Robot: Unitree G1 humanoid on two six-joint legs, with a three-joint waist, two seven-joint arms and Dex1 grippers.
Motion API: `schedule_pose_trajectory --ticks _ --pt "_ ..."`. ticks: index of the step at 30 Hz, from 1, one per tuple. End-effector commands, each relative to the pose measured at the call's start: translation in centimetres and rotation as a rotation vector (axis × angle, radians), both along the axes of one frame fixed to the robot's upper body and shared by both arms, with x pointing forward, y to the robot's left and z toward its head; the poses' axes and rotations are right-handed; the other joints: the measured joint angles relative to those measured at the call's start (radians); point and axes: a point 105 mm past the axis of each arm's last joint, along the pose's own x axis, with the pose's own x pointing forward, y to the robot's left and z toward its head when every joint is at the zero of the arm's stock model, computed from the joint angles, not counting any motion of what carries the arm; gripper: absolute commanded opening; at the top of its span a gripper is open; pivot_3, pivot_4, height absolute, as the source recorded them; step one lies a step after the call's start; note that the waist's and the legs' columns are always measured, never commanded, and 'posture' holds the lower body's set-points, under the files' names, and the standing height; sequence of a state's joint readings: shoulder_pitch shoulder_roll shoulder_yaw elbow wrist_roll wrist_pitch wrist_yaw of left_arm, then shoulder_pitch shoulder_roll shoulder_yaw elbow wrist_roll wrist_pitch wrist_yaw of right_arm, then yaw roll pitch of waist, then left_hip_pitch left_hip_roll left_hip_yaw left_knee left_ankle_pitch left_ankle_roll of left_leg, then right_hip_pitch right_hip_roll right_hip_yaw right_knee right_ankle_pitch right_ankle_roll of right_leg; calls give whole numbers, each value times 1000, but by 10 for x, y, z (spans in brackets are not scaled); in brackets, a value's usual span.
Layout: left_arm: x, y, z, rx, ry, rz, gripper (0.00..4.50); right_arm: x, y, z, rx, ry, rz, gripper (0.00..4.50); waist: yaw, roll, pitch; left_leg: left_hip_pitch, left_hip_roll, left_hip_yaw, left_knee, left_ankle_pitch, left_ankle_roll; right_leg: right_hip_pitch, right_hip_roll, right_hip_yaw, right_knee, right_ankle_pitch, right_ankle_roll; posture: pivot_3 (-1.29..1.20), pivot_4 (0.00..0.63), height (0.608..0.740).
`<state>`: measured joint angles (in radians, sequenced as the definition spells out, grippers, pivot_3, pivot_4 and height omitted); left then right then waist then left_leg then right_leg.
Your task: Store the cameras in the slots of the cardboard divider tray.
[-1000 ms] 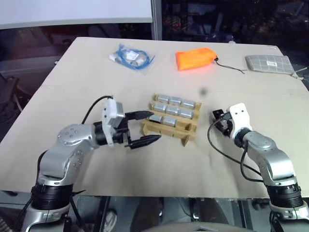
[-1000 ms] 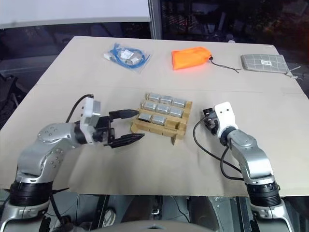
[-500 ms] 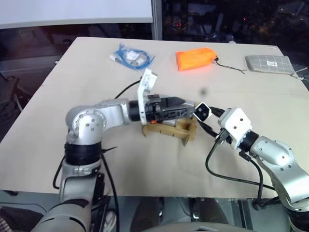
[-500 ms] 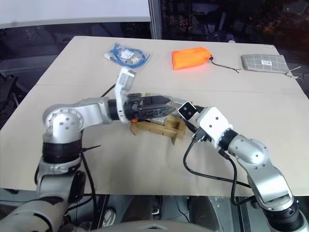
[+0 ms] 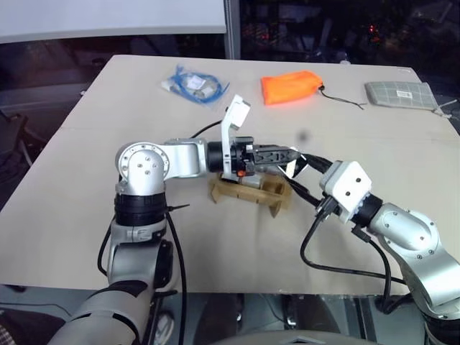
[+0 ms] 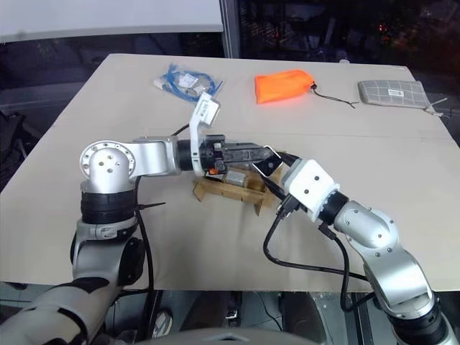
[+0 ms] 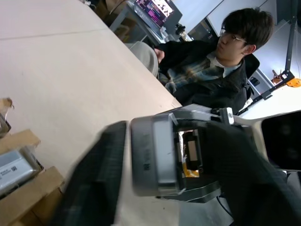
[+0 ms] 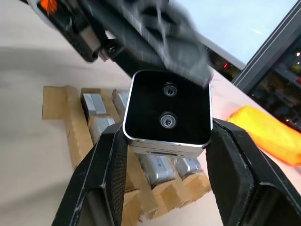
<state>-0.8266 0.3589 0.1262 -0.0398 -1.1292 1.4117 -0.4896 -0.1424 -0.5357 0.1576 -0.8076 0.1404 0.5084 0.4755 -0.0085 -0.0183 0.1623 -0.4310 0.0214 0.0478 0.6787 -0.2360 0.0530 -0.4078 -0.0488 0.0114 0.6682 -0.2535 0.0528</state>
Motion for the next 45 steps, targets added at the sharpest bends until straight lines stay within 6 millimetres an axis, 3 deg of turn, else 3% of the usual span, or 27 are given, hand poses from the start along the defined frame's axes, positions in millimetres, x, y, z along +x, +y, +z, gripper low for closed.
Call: schedule_pose_trajectory --ticks 1,8,13,14,17,21,30,42,45 --pt "-6 -2 7 -10 -12 -35 692 -8 5 17 16 -79 24 1852 0 0 0 0 0 0 0 0 0 0 0 0 0 0 0 0 150 740" --pt "-3 -1 6 -29 18 -38 712 -11 7 16 36 -37 70 1852 0 0 0 0 0 0 0 0 0 0 0 0 0 0 0 0 150 740" --pt "6 5 12 -17 -86 -13 712 -10 -2 14 53 -11 29 4215 0 0 0 0 0 0 0 0 0 0 0 0 0 0 0 0 150 740" --pt "11 7 13 2 -147 -3 712 -11 -7 10 46 11 15 4460 1 0 0 0 0 0 0 0 0 0 0 0 0 0 0 0 150 740" --pt "18 10 9 71 -333 -41 712 -16 -17 1 33 56 -15 4460 5 0 0 0 0 1 -1 0 0 0 0 0 -1 0 -1 0 150 740" --pt "23 5 -11 226 -578 -229 712 -29 -36 -4 77 117 -43 4460 20 0 0 -1 -1 2 -3 0 0 0 0 0 -4 0 -1 0 150 740" --pt "36 5 -39 367 -756 -417 712 -55 -59 -8 139 208 -108 4460 21 0 0 -1 0 2 -5 -3 5 -1 1 1 -6 0 0 0 150 740" --pt "45 3 -59 486 -917 -531 712 -60 -63 -12 142 208 -148 4460 20 0 0 -1 0 2 -4 -3 5 -1 1 1 -6 0 0 0 150 740" --pt "46 1 -59 482 -926 -537 2071 -61 -63 -13 139 212 -149 4500 20 0 0 -1 0 2 -4 -3 5 -1 1 1 -6 0 0 0 150 740"
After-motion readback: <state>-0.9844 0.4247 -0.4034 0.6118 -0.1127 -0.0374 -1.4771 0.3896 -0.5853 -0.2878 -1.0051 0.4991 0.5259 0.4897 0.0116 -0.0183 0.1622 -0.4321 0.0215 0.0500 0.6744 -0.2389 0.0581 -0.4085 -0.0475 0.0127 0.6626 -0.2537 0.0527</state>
